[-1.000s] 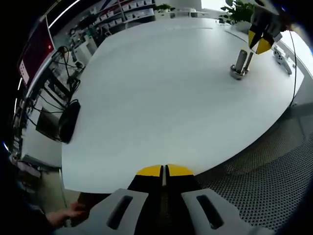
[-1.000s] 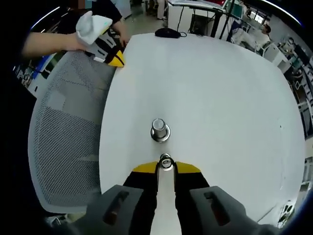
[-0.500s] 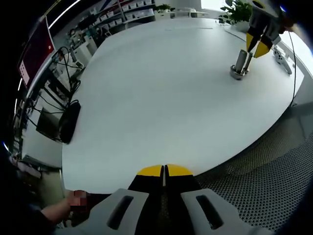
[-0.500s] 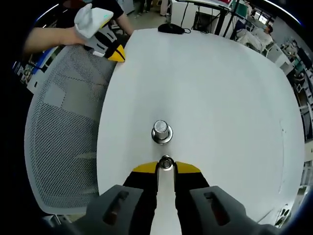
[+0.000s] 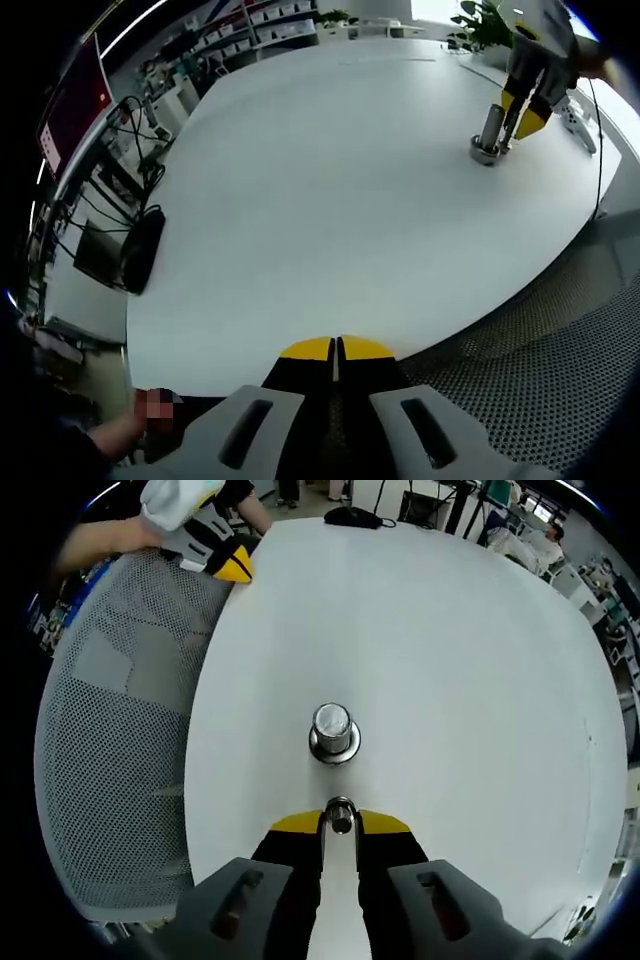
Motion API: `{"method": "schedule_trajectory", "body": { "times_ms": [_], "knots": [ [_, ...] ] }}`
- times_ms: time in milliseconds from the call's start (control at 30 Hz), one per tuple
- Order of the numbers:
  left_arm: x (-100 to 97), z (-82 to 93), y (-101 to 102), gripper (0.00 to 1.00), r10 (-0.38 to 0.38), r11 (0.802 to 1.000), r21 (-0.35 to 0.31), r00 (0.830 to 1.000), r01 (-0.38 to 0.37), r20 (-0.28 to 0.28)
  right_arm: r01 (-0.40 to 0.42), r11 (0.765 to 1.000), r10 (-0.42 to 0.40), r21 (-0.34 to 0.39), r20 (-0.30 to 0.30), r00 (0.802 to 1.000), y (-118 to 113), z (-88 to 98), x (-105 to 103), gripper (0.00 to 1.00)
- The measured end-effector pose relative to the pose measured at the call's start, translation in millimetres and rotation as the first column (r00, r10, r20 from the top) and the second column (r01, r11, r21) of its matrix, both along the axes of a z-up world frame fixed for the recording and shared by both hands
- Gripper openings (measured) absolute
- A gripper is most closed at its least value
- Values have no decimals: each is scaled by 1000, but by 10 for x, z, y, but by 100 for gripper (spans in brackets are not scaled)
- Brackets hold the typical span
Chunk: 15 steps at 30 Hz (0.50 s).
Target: Place the washer onto the threaded stud by aligning its center hole with the stud, sliding it down to the base, and recovering from edge contact or off-axis alignment until the washer reaches the visible bottom stop.
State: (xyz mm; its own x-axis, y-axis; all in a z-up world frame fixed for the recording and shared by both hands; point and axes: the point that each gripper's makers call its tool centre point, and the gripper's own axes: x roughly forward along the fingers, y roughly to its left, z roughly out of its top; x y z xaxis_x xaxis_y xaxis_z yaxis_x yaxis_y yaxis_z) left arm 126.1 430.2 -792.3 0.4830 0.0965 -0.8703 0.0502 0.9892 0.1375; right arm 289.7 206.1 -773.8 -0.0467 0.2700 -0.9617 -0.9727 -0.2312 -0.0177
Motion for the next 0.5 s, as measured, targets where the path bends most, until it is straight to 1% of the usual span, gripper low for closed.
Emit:
{"method": "schedule_trajectory", "body": {
  "times_ms": [133,300,500],
  "knots": [
    [3,5,-1,0,0,1000,-1,1000,0,4,-8,1000,8,-26,-8,1000,-31,-59,-37,13],
    [8,4,2,0,1,1000,0,1000,-1,6,-8,999,8,-35,-20,1000,-44,-36,-31,13],
    [11,10,-2,0,1,1000,-1,1000,-1,10,-15,999,14,-47,-23,1000,-63,-56,-13,14]
  ]
}}
